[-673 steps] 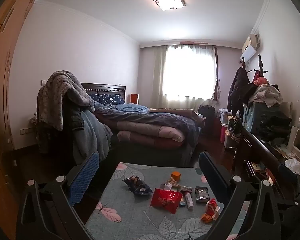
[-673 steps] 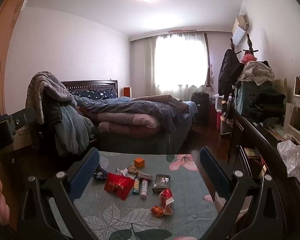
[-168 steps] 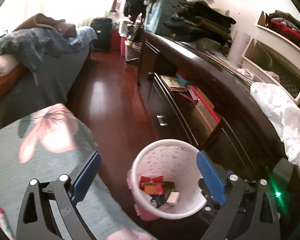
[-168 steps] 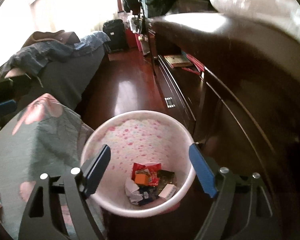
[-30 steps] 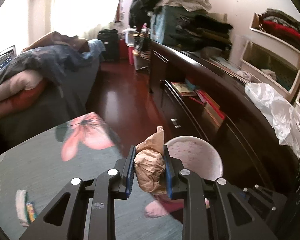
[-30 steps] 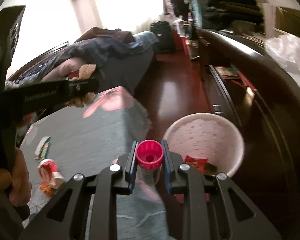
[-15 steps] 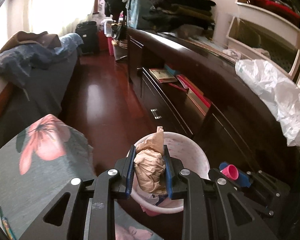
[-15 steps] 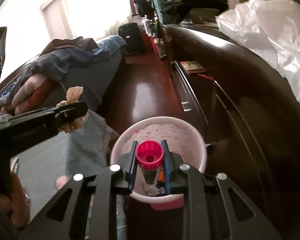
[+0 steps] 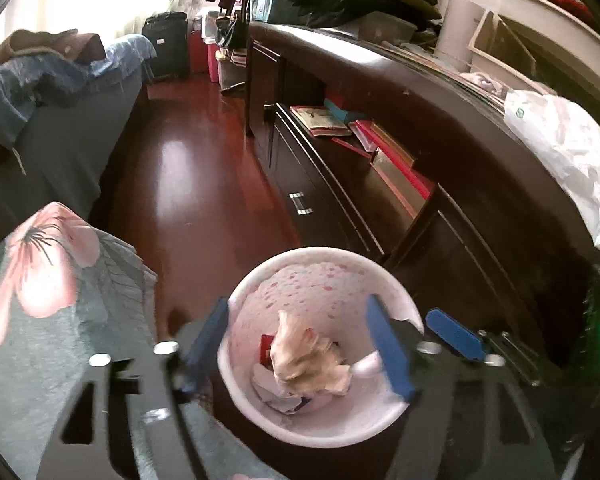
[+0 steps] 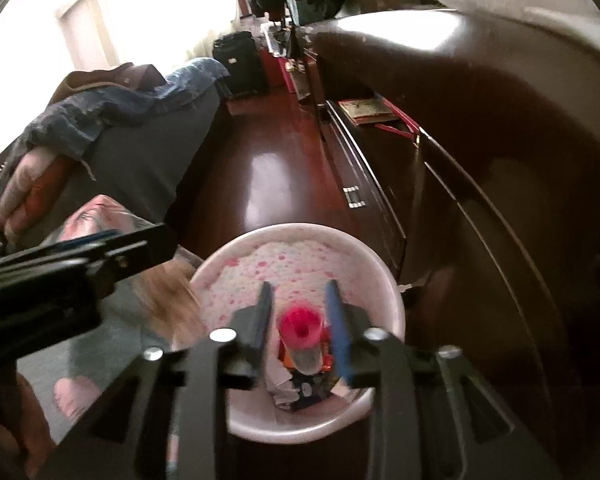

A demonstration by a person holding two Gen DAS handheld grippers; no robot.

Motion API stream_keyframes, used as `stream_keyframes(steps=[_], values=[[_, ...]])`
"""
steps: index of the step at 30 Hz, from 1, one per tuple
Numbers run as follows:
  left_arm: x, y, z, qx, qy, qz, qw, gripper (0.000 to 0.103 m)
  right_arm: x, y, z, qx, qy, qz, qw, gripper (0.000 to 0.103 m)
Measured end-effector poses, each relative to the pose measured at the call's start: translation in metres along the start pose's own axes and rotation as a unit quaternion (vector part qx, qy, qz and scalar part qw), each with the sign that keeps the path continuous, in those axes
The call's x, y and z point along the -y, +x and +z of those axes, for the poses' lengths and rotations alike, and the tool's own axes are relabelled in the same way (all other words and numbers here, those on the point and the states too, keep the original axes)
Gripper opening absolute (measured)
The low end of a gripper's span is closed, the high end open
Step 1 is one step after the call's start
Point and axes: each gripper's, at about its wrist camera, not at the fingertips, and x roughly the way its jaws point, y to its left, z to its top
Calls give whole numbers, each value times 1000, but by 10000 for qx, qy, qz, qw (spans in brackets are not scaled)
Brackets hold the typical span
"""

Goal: Collect trash
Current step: 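Carry tissue and pink-capped tube to the wastebasket and open both tools, then grasp the white tissue packet with left tool while right tool grasps snack stick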

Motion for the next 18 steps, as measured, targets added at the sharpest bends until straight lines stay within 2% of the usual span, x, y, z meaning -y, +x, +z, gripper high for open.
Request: stream_keyframes(steps=[4,11,13,17,18], values=[[-2,-1,2,49,-64,-14,10000,81,2,4,-2,10,9,-58,10000,52],[-6,-23,-3,176,-193,5,9997,86,-5,-13,-7,-18,-39,-13,10000,54],[-10,-38,-8,269,-213,114,9993,89,-14,-25,-10,43,-102,10,9999,65],[-23,-67,-17,449,-214,458,9977,93,-36,-52,-15,212,-299,68,9993,71],[-27,-74,-20,491,-223,564,9970,94,-44,-60,-17,254,-348,135,9990,76]])
